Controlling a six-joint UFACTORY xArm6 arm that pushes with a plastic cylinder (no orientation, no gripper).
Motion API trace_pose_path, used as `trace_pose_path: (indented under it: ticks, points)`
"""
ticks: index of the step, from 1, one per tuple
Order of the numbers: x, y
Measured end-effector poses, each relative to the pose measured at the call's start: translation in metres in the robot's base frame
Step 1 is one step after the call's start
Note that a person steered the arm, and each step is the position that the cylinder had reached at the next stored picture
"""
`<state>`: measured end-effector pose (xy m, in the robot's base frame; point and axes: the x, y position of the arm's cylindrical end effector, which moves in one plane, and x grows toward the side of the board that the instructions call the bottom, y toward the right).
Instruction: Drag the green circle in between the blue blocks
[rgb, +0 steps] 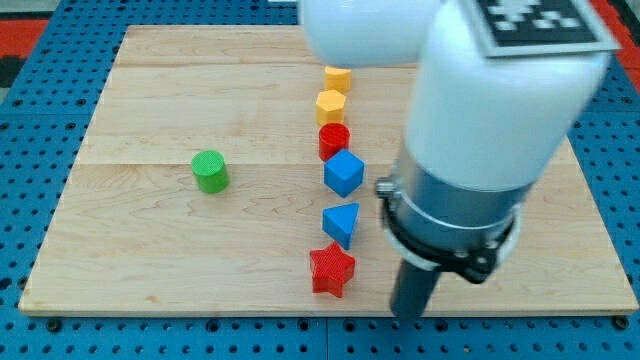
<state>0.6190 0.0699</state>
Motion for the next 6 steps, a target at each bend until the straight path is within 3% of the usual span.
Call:
trace_pose_path:
  ticks: [1, 3, 5, 6]
  points:
    - [0.000, -0.032]
    - [-0.004, -0.185]
    - [-0.093, -0.290]
    - [-0.129, -0.260]
